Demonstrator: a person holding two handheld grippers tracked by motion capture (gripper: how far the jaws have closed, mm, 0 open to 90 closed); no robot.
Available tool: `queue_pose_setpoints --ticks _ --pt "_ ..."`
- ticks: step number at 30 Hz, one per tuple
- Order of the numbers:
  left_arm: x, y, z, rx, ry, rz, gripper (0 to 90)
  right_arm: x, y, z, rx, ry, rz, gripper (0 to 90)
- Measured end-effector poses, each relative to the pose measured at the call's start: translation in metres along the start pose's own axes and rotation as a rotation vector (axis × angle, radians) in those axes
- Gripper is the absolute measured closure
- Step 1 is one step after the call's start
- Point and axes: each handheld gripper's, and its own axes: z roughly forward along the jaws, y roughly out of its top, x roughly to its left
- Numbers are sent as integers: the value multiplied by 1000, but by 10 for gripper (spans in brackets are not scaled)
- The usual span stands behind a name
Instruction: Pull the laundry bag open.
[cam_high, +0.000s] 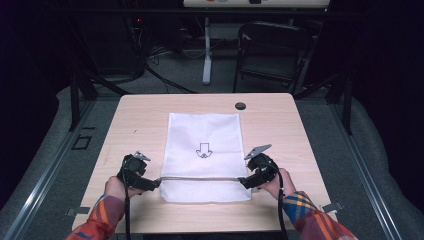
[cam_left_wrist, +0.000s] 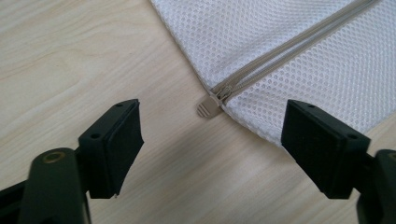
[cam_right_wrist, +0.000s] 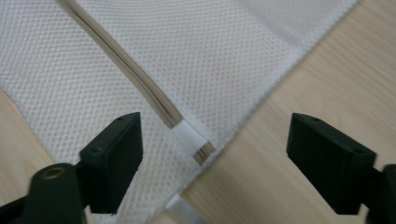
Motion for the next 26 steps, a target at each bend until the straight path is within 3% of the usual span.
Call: queue_pose_setpoints --ticks 6,14,22,24,26 --pt "4 -8 -8 -27 12 -34 150 -5 -9 -17 19 -23 38 80" --pt "6 -15 -9 5 25 -36 132 -17 -37 -32 60 -34 79 0" --pt "10 -15 -5 34 46 -42 115 -28 -58 -40 74 -60 106 0" --pt "13 -15 -3 46 58 -52 95 -30 -60 -40 88 -86 99 0" --pt "17 -16 3 81 111 -44 44 -33 -63 -36 119 -93 95 0"
